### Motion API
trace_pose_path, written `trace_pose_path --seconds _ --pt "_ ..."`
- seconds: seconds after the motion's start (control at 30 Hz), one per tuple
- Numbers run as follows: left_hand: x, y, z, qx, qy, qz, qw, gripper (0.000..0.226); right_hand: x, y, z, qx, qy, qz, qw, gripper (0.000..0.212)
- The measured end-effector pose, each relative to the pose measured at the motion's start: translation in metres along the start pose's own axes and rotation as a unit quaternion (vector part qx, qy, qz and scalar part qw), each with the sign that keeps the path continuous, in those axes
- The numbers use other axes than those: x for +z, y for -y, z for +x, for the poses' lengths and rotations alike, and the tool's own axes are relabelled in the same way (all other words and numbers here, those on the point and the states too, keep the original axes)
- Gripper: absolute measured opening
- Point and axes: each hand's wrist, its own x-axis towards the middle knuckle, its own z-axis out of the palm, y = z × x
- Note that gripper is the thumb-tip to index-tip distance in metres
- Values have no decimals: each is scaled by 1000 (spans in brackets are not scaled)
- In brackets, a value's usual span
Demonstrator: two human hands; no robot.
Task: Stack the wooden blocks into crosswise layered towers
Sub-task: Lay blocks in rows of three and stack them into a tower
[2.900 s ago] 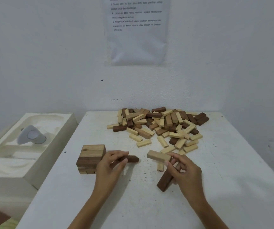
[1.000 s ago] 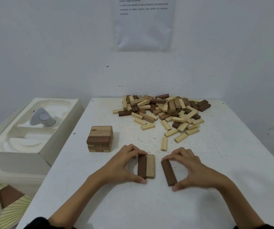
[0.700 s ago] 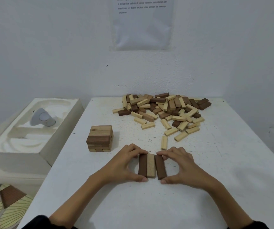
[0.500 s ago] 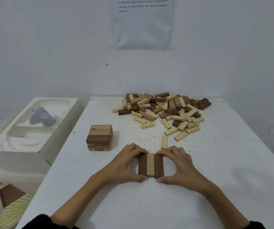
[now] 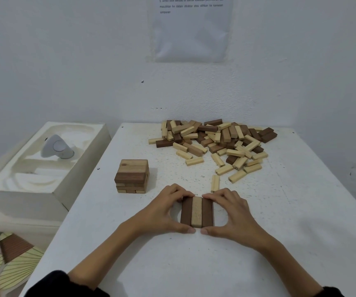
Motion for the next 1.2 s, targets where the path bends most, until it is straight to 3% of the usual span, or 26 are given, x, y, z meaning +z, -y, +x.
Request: trace_pose_path --seconds 0.37,0.57,0.77,0.93,1.2 --pt "1 -2 2 -7 -26 -3 1000 65 4 5 5 -16 -38 -9 999 76" --pt "-7 -6 3 3 -39 32 999 73 -4 7 6 -22 -42 21 999 69" --pt "-29 -11 1 17 -52 83 995 79 -16 20 18 -39 -52 17 998 77" --pt "-53 -9 -2 24 -73 111 991 74 -21 36 35 -67 -60 28 996 69" --pt "-98 4 -14 15 -98 126 987 73 -18 70 72 -94 -60 33 993 80"
